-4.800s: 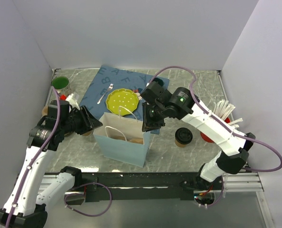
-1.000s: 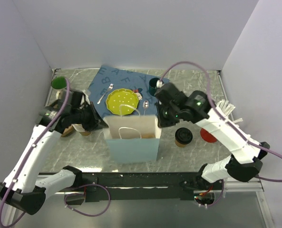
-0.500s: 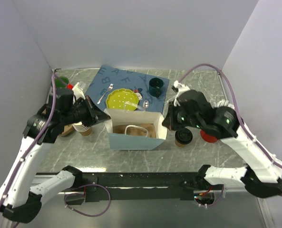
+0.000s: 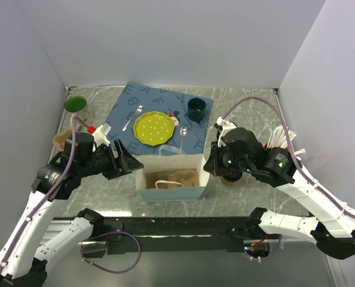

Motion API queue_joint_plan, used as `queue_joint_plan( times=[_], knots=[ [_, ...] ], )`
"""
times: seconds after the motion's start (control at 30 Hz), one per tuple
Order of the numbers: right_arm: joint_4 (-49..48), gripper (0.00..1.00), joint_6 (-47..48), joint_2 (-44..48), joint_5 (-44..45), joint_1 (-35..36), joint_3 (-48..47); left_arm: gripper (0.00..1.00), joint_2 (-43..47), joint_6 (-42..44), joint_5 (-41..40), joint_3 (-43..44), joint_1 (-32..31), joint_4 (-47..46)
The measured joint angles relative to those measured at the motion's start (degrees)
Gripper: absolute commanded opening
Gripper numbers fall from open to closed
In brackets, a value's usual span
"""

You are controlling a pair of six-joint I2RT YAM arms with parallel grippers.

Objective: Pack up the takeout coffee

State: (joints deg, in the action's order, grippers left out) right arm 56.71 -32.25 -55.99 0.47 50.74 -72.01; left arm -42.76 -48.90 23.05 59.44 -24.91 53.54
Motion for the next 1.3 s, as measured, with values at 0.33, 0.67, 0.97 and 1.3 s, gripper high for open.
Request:
queue_joint_plan(
  times=[0.33,0.67,0.97,1.3],
  knots=[
    [1.2,0.0,2.16,-4.81,-0.11,0.0,-6.84,0.63,-6.32,5.99,-3.45,5.92,0.0,5.29],
    [-4.5,0.0,3.87,-0.46,-0.72,0.0,0.31,0.29,-7.61,7.76,-2.84,8.11,-0.94,5.75],
    [-11.41,0.0,7.78,9.18,-3.5,0.0,10.78,0.83,1.6,6.84,5.27,2.03,-3.65,0.79],
    [-13.11,0.0,10.95,21.42,-9.49,0.02,20.28,0.86,12.35,3.13,4.24,1.88,-3.69,2.75]
  ],
)
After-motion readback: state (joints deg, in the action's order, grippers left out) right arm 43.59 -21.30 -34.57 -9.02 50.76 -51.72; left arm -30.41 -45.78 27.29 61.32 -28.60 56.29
